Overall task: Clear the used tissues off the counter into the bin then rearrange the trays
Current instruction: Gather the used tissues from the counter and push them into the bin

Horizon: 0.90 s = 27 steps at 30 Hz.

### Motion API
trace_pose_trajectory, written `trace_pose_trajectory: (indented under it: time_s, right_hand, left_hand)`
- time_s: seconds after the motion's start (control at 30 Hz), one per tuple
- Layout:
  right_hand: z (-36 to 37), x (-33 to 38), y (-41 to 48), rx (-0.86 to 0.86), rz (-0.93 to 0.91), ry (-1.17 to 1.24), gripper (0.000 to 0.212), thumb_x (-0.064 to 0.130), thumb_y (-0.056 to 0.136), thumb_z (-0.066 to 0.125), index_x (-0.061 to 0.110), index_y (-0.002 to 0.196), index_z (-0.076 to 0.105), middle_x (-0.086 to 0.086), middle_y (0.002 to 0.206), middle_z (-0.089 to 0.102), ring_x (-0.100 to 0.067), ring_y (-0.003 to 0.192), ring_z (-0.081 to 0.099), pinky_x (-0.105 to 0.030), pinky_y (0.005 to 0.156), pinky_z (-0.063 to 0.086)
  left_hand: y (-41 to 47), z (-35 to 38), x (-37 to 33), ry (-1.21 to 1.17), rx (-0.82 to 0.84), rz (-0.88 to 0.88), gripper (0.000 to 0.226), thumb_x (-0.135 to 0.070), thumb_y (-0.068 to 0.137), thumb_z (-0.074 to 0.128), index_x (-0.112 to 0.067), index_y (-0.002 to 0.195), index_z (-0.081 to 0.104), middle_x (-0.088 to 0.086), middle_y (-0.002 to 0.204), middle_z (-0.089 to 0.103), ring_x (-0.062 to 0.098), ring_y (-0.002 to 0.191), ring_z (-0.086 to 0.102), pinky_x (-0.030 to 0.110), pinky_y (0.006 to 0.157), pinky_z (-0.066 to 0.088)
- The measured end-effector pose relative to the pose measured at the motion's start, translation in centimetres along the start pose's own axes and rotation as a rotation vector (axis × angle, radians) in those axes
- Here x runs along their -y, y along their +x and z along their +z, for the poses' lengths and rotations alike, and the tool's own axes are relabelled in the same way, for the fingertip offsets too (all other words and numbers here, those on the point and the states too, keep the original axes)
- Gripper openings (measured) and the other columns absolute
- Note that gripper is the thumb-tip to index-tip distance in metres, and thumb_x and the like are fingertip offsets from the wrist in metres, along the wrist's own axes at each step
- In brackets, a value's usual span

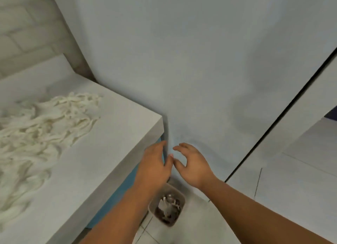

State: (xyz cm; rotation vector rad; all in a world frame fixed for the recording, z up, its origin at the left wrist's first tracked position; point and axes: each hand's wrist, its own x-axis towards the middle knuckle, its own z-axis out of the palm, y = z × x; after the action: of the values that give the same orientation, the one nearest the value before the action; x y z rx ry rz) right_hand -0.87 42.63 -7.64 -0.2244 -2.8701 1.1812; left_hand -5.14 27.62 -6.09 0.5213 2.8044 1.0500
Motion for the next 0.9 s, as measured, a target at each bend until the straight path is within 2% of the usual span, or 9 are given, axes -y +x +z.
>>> trace_pose_trajectory:
  time_s: [0.13,0.23,0.33,0.47,0.53,0.73,0.9]
  right_hand:
    - [-3.3,6.1,0.3,-0.037,-0.156,0.040,0.042,0.041,0.095,0.052,0.024,0.132,0.059,0.002,0.139,0.050,-0.011,0.131,0.044,-0.018,0.109,0.030]
    - [-5.2,9.7,0.8,-0.060,-0.243,0.007,0.041,0.039,0.095,0.053,0.026,0.134,0.056,0.005,0.144,0.045,-0.009,0.136,0.037,-0.024,0.114,0.029]
    - [-6.4,13.2,1.1,-0.069,-0.327,-0.019,0.041,0.039,0.095,0.053,0.030,0.136,0.053,0.009,0.148,0.040,-0.007,0.139,0.030,-0.020,0.114,0.024]
    - [-6.6,17.2,1.1,-0.071,-0.443,-0.043,0.044,0.045,0.094,0.050,0.033,0.136,0.052,0.009,0.149,0.040,-0.007,0.139,0.030,-0.028,0.115,0.030]
    - [-6.1,19.5,0.9,-0.064,-0.499,-0.046,0.044,0.046,0.094,0.050,0.034,0.136,0.051,0.009,0.149,0.040,-0.008,0.139,0.031,-0.029,0.115,0.030]
    - [-2.0,25.6,-0.1,0.023,-0.622,-0.049,0.045,0.046,0.095,0.049,0.035,0.138,0.049,0.010,0.151,0.038,-0.008,0.142,0.026,-0.021,0.114,0.021]
    - [3.6,30.3,-1.0,0.128,-0.689,-0.049,0.044,0.042,0.095,0.052,0.032,0.138,0.050,0.007,0.151,0.039,-0.009,0.142,0.027,-0.023,0.115,0.023]
  left_hand:
    - [-0.9,-5.8,-3.3,-0.022,-0.161,0.023,0.047,-0.036,0.098,0.052,-0.024,0.143,0.045,-0.006,0.145,0.049,0.013,0.135,0.040,0.029,0.113,0.032]
    - [-1.9,-9.8,-4.6,-0.021,-0.266,0.037,0.043,-0.039,0.099,0.050,-0.028,0.141,0.046,-0.010,0.143,0.049,0.010,0.135,0.040,0.025,0.110,0.033]
    - [-3.6,-13.6,-4.9,0.015,-0.360,0.041,0.042,-0.041,0.099,0.050,-0.031,0.140,0.046,-0.012,0.142,0.049,0.007,0.134,0.040,0.024,0.109,0.032]
    - [-5.8,-17.8,-4.1,0.072,-0.453,0.022,0.042,-0.042,0.098,0.049,-0.031,0.139,0.047,-0.012,0.142,0.050,0.007,0.133,0.041,0.024,0.107,0.033]
    - [-7.2,-19.9,-3.3,0.095,-0.496,0.003,0.042,-0.042,0.098,0.050,-0.031,0.138,0.048,-0.012,0.142,0.050,0.008,0.133,0.041,0.024,0.106,0.033]
    - [-12.1,-25.5,0.6,0.151,-0.587,-0.101,0.039,-0.040,0.097,0.054,-0.031,0.135,0.051,-0.013,0.139,0.051,0.008,0.133,0.041,0.021,0.101,0.032]
    - [-17.0,-30.1,5.4,0.216,-0.627,-0.194,0.038,-0.038,0.097,0.055,-0.029,0.134,0.053,-0.012,0.138,0.053,0.011,0.132,0.043,0.021,0.102,0.032]
